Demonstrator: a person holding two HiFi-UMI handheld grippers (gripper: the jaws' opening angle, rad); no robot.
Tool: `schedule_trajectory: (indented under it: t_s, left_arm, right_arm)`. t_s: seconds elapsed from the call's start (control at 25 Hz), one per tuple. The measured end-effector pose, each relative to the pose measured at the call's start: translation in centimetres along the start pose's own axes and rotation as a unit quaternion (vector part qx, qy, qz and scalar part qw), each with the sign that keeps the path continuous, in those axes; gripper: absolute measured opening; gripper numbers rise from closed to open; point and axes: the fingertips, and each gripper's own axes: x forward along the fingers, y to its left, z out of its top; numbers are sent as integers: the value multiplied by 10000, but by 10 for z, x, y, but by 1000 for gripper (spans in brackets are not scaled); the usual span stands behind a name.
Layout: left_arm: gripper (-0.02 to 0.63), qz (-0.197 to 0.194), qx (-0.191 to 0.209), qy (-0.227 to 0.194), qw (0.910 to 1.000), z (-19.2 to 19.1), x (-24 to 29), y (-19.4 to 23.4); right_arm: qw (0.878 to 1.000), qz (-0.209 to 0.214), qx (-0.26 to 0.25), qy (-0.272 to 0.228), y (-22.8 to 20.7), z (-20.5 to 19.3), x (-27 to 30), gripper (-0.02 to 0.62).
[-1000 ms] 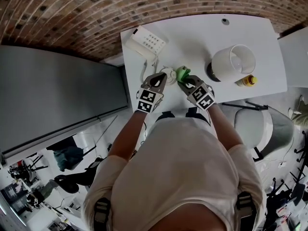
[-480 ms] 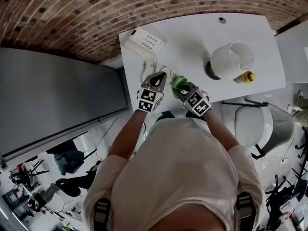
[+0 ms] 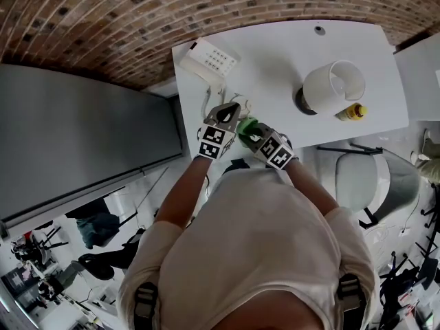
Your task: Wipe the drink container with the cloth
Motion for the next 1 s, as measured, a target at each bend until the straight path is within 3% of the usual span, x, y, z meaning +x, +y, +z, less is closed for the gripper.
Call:
schedule_trajectory:
  t_s: [0.24, 0.56, 0.8, 1.0]
  left_arm:
    - [8, 16, -16, -49, 10000, 0, 0, 0]
    - [8, 53, -38, -52, 10000, 1, 0, -1]
    - [8, 51, -37, -30, 10000, 1, 0, -2]
    - [8, 42, -40, 2, 10000, 0, -1, -1]
  right_arm:
    - [9997, -116, 153, -126, -6, -10, -25, 43]
    - [9906, -1239, 566, 138, -83, -46, -66, 43]
    - [9896, -1407, -98, 285, -122, -35, -51, 43]
    - [9884, -1101, -829, 632, -131, -29, -31, 43]
